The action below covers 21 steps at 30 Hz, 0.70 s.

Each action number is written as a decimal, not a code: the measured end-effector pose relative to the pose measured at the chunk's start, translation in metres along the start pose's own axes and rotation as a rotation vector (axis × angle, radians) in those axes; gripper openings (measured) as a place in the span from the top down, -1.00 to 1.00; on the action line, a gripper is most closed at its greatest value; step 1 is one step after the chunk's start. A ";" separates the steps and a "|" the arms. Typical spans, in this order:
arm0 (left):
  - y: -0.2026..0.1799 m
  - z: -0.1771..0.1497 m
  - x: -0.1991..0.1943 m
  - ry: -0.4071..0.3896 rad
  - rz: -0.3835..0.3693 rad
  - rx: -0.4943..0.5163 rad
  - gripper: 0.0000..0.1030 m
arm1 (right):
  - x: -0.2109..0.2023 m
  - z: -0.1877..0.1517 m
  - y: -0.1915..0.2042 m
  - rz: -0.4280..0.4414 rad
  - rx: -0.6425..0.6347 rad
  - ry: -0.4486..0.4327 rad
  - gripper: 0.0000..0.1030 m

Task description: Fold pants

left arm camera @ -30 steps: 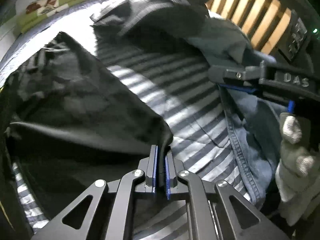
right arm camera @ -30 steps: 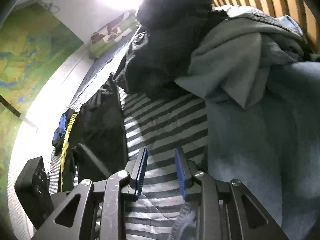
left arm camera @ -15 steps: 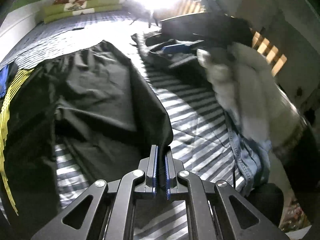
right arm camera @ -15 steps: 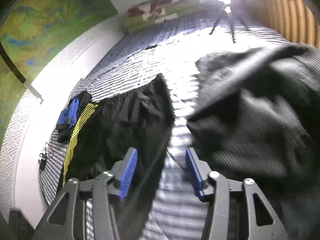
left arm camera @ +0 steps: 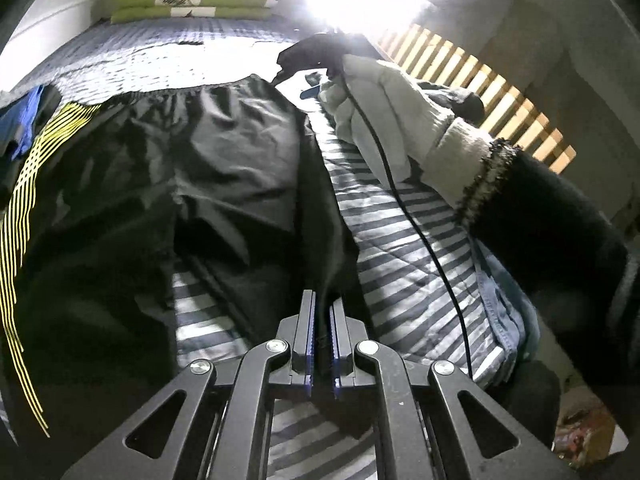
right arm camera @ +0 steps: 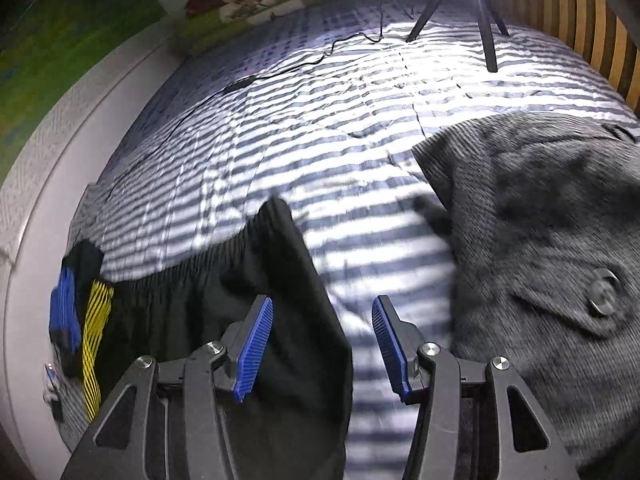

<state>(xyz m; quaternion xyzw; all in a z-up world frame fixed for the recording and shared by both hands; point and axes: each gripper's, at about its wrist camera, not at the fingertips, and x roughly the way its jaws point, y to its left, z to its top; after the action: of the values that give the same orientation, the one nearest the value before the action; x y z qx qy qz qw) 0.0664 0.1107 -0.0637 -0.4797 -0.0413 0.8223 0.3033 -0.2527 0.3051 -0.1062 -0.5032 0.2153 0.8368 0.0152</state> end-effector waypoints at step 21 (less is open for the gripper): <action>0.101 -0.052 -0.074 -0.077 0.060 -0.188 0.92 | -0.018 0.027 0.112 -0.159 -0.153 -0.080 0.96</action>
<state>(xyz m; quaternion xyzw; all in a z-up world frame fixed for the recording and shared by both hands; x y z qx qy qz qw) 0.0886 -0.0225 -0.0710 -0.4749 -0.1154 0.8415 0.2304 -0.2931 0.2171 -0.0411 -0.4845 0.1095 0.8664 0.0520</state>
